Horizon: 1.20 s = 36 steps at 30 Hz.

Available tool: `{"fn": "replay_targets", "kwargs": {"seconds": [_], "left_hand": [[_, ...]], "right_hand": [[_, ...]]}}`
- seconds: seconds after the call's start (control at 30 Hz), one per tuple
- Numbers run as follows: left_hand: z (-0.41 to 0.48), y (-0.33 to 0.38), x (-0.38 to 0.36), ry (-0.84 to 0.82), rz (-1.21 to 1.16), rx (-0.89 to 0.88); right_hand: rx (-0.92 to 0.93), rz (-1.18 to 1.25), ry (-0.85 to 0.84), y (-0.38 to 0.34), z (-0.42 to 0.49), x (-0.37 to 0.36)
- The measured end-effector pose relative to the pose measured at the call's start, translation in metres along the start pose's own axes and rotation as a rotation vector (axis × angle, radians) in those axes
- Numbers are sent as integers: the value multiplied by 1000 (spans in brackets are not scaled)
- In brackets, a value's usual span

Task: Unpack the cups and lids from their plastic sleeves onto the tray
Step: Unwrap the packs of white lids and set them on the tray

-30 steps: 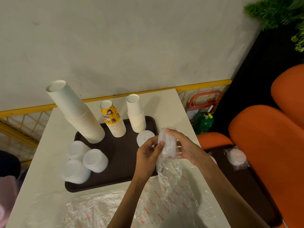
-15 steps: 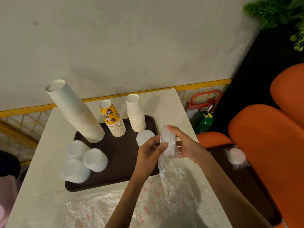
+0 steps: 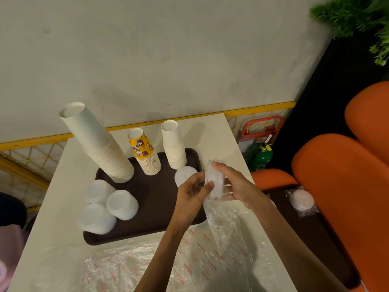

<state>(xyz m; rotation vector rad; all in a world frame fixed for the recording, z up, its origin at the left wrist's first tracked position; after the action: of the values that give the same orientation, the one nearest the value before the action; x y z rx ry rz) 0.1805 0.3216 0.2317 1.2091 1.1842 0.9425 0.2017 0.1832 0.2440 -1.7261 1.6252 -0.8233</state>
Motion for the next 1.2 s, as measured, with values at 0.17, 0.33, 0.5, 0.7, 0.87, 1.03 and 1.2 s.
{"fn": "replay_targets", "kwargs": {"seconds": [0.17,0.33,0.5,0.7,0.87,1.03,1.2], "left_hand": [[1,7,1,2,-32,1],[3,10,7,-27,22,-13],[6,12,7,-25,209,-111],[7,8,9,140,290,-125],[14,8,11,239,434,-162],[22,2,9,271,531,-89],[35,-2,15,366,430,17]], "right_hand": [[61,-22,-6,-2,-2,-1],[110,-44,-41,-3,-4,2],[123,-60,-36,-3,-4,3],[106,-12,-10,-3,-3,4],[127,-67,54,-2,-2,1],[114,-100,131,0,4,-3],[88,-68,185,5,13,2]]}}
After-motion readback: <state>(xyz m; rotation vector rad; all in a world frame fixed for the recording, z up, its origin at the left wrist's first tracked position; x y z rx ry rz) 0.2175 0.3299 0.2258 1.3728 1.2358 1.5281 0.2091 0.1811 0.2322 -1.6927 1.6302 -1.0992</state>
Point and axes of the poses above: each hand's wrist, its own z-axis towards the middle knuckle, its own x-axis out of the back of the hand, y = z × x, the point moved 1 cm from there along z, towards the middle knuckle, and after that the axes turned 2 degrees about -z, right-handed, at the moved point
